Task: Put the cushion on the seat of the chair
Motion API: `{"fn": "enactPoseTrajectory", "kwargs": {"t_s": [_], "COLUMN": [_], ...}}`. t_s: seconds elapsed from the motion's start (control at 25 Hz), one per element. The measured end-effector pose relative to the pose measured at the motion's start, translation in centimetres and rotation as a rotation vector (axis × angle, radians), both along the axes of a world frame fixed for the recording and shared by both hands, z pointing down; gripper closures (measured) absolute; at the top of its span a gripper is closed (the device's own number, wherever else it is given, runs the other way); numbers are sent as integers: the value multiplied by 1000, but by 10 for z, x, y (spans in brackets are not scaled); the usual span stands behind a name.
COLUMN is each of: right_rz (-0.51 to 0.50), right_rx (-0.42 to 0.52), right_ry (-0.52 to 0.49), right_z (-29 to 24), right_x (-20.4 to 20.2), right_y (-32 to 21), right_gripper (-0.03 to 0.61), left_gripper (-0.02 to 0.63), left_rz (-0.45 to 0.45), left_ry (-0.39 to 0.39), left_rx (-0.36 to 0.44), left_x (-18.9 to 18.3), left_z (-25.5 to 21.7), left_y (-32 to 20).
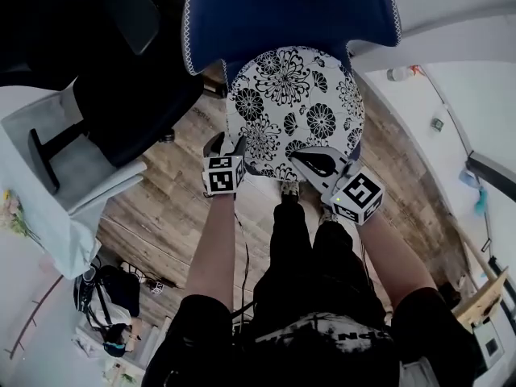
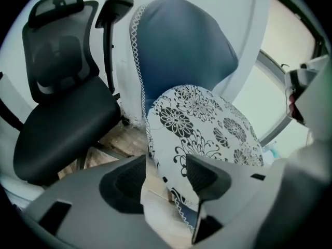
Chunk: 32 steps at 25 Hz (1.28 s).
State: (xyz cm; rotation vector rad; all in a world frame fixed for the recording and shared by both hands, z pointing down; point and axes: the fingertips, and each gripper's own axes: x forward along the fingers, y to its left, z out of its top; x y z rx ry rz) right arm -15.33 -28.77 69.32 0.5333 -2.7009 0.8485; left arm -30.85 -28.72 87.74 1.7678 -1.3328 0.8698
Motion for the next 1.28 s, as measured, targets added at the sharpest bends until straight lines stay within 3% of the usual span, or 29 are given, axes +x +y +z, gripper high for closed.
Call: {"fn": "enactPoseTrajectory", "kwargs": {"t_s": [0.2,0.36,0.48,0.6,0.8,1.28], "right_rz": [-10,-12,2,31,51,111], "right_rx": [22,77,123,161,224,331], "right_ry": [-9,-14,-14,-14,5,11], "right_z": [-26,-68,-106,-143,-197,-291], "right_x": [0,7,17,31,59,115], "right_y": [1,-4,-11,-17,-19,-8], "right_gripper": [560,560,560,560,560,560], "left_gripper": [382,387,482,566,598,598], "left_rz": [-58,-21,44,104,147,241], "left_ry": [52,140,218,247,332,280], "left_rx": [149,298,397,469,524,635], "left_x": [5,41,71,91,123,182], "left_z": [-76,-165,-233,-291,-366,-471], "left_y": [-8,-22,-31,-37,-37,-6]}}
